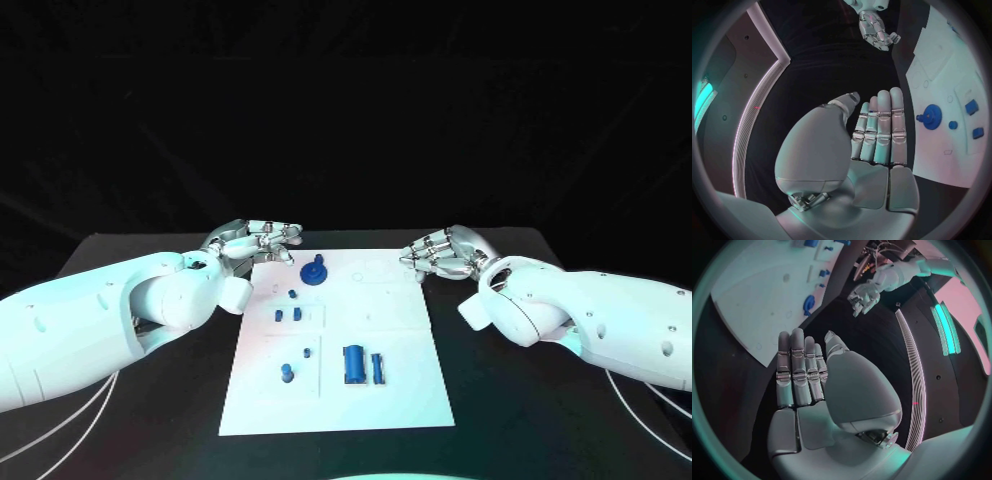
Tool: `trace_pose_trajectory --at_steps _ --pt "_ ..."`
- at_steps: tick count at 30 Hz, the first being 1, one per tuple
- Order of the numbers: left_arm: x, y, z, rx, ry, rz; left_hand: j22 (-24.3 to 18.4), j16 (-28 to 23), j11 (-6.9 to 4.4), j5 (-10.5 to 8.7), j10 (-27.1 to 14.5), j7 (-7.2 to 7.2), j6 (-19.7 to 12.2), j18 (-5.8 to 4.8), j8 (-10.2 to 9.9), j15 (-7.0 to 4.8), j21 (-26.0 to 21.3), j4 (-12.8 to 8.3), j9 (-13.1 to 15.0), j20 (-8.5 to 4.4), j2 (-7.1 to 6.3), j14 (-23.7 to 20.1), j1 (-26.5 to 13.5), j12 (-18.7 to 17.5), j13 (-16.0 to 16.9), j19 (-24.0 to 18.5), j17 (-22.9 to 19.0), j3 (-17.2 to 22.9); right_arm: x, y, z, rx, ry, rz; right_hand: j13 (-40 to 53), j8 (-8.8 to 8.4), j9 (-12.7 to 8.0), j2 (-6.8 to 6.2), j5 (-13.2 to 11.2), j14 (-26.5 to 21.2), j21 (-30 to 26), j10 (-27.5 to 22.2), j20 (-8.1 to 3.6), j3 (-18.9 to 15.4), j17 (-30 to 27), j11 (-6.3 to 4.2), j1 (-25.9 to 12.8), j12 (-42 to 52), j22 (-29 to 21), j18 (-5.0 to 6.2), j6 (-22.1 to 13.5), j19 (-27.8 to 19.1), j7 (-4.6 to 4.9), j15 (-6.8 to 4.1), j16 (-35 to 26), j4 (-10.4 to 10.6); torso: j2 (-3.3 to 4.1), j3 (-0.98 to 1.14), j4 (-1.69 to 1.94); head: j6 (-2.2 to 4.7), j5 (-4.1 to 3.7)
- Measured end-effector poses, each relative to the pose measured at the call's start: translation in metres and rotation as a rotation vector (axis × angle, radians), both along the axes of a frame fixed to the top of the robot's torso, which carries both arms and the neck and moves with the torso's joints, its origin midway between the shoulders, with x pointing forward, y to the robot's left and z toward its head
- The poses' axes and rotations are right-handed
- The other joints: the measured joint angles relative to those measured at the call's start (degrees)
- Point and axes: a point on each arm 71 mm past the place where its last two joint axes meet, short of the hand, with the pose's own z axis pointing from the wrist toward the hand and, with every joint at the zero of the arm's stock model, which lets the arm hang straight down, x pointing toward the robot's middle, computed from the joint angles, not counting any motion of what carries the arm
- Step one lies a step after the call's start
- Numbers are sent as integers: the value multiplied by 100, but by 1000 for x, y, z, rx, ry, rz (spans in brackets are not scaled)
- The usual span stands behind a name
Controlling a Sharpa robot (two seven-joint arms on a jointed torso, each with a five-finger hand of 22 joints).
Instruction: Assemble the parts on the task board
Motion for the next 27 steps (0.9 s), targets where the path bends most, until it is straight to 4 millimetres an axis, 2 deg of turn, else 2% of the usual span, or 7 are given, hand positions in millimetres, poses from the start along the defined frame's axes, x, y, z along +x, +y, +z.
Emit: trace_pose_trajectory --at_steps 5,7,10,15,19,21,27 --pt "17 0 -7 -31 -29 84 -1060 -1841 261 0 -309 61 -264 -27 -42 396 -1646 289 -117 494 70 -739 -181 -319 -259 -836 -886 -757 34 -9 2 139 -10 -71 -989 -97 -345 35 -95 -371 -689 -19 298 3 -737 182 35 -593 -749 -1 -105 -356 130 276 -1068 0 -126 -28 -26 221 5" --pt "21 -2 -10 -41 -35 109 -1601 -2610 377 0 -446 23 -439 -50 -68 557 -2379 337 -206 733 209 -912 -41 -537 -443 -1091 -1252 -1124 42 -11 1 172 -15 -87 -1417 -96 -548 38 -103 -320 -887 42 387 -32 -1050 242 38 -777 -1115 -1 -102 -353 151 336 -1395 -89 -175 -34 -25 292 10" --pt "27 -4 -17 -52 -39 151 -2188 -3481 382 0 -819 -73 -703 -87 -94 637 -3134 396 -245 900 399 -1225 149 -883 -720 -1259 -1739 -1572 54 -13 0 214 -25 -108 -1927 -96 -826 96 -135 -202 -949 70 513 -89 -1450 271 -20 -1065 -1668 0 -162 -561 227 393 -1762 -219 -243 -35 -12 372 36" --pt "31 -6 -23 -58 -42 195 -2630 -3969 307 -6 -1254 -127 -943 -141 -140 632 -3523 407 -272 857 561 -1546 153 -1006 -810 -1475 -2131 -1909 62 -13 0 254 -37 -116 -2489 -120 -1223 298 -181 -245 -971 -8 566 -187 -1962 355 -280 -1415 -2498 -1 -302 -806 257 465 -2182 -485 -304 -21 8 462 75" --pt "30 -6 -23 -56 -40 196 -2773 -4128 184 -198 -1981 -246 -1662 -248 -301 507 -3675 196 -427 627 786 -2181 -1025 -1159 -956 -2054 -2321 -2004 61 -13 0 257 -35 -118 -2616 -279 -1377 264 -369 -1096 -1127 -828 362 -101 -2109 220 -1463 -1570 -2973 -9 -1077 -1457 97 351 -2354 -586 -305 -15 19 472 75" --pt "27 -8 -25 -58 -36 193 -2829 -4186 120 -281 -2315 -303 -1987 -314 -350 446 -3719 99 -478 518 868 -2470 -1559 -1206 -1006 -2320 -2382 -2036 57 -10 -1 268 -31 -118 -2667 -331 -1443 250 -451 -1492 -1175 -1213 265 -74 -2168 154 -2000 -1623 -3181 -133 -1435 -1762 19 300 -2403 -642 -310 4 37 505 92" --pt "12 -18 -26 -58 -36 191 -2988 -4251 -38 -511 -3199 -498 -2855 -401 -426 289 -3784 -167 -567 229 1011 -3235 -2976 -1270 -1090 -3019 -2483 -2083 38 11 -4 330 -18 -115 -2947 -396 -1616 228 -670 -2538 -1232 -2228 11 -35 -2327 -11 -3425 -1691 -3732 -225 -2385 -2566 -188 37 -2467 -891 -359 110 155 671 172"
